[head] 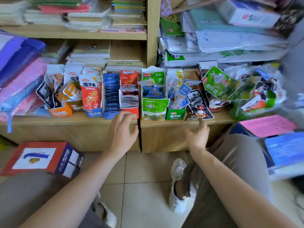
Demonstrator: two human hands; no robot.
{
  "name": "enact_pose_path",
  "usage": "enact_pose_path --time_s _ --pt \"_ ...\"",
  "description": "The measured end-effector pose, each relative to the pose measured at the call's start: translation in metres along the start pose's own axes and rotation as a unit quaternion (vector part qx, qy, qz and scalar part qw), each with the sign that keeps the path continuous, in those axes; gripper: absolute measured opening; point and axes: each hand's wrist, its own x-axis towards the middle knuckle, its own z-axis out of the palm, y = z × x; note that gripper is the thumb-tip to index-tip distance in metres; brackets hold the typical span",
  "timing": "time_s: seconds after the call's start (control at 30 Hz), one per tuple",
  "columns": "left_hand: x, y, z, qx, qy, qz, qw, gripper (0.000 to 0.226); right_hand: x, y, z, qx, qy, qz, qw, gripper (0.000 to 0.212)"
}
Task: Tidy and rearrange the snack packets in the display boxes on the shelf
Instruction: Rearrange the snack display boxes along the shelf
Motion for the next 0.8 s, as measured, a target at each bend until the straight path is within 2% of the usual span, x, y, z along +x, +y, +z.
enact_pose_path --time_s 0.07,0.17,0.27,0.37,0.53,0.67,0.8 --pt "-0.007 0.017 0.017 -0.023 -0.019 0.047 0.998 0.035 0.009 0.007 -0.004 0.051 0.008 0.039 0.998 0.079" --pt "-0.005 0.039 0.041 0.002 -0.062 0.13 0.99 0.049 0.02 0.013 -0.011 0.106 0.012 0.047 0.993 0.087" --pt "0.001 0.054 0.061 0.071 -0.122 0.187 0.972 0.072 0.024 0.013 -0.02 0.159 0.036 0.021 0.986 0.08" --pt "0.007 0.063 0.073 0.12 -0.181 0.194 0.957 0.084 0.032 0.006 -0.028 0.187 0.056 -0.008 0.981 0.069" --pt "0.013 0.067 0.084 0.156 -0.185 0.187 0.952 0.086 0.055 -0.018 -0.037 0.123 0.066 -0.08 0.987 0.037" --pt "0.014 0.07 0.09 0.138 -0.16 0.177 0.961 0.078 0.074 -0.023 -0.036 0.023 0.049 -0.078 0.995 0.016" --pt "0.015 0.07 0.092 0.132 -0.121 0.174 0.968 0.075 0.076 -0.022 -0.032 0.007 0.018 -0.037 0.999 0.034"
